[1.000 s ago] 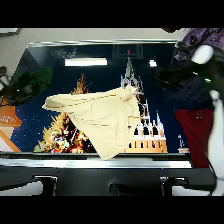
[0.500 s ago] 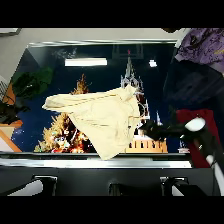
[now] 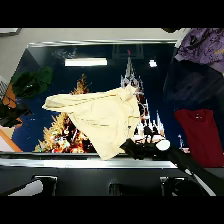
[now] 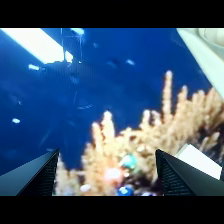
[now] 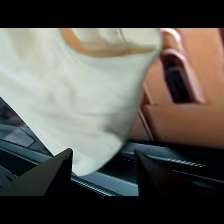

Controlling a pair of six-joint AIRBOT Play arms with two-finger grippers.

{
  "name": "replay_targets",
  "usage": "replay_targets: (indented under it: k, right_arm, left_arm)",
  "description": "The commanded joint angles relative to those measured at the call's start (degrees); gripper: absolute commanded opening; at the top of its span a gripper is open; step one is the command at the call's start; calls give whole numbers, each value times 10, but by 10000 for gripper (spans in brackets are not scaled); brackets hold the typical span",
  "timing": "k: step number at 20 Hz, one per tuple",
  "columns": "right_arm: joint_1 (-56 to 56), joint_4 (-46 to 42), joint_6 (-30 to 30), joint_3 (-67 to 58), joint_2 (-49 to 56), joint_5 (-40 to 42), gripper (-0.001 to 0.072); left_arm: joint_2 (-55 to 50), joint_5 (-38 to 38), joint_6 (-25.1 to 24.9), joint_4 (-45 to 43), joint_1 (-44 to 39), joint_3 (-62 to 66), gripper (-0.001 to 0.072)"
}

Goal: Fold the clothes and pants, and hang the long-sleeved shirts on hangers.

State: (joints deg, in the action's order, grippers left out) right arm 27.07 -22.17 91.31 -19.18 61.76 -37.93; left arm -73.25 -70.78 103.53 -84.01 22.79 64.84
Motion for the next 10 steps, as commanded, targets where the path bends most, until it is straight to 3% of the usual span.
replay_targets:
  k: [1,3,5,7,10]
  right_arm:
    - [36,83,-45,-6,45,59,400]
    - [36,90,-52,-16,59,73,327]
    - [34,90,-53,-19,60,80,36]
    - [33,83,-56,-26,54,82,23]
    - [-30,26,-7,-26,8,69,22]
  left_arm:
    - [0,-9,0,0,0,0,720]
    - [0,-9,0,0,0,0,720]
    - [0,-14,0,0,0,0,720]
    - [0,-12,-24,0,4,-5,720]
    - [1,15,-52,29,44,-35,720]
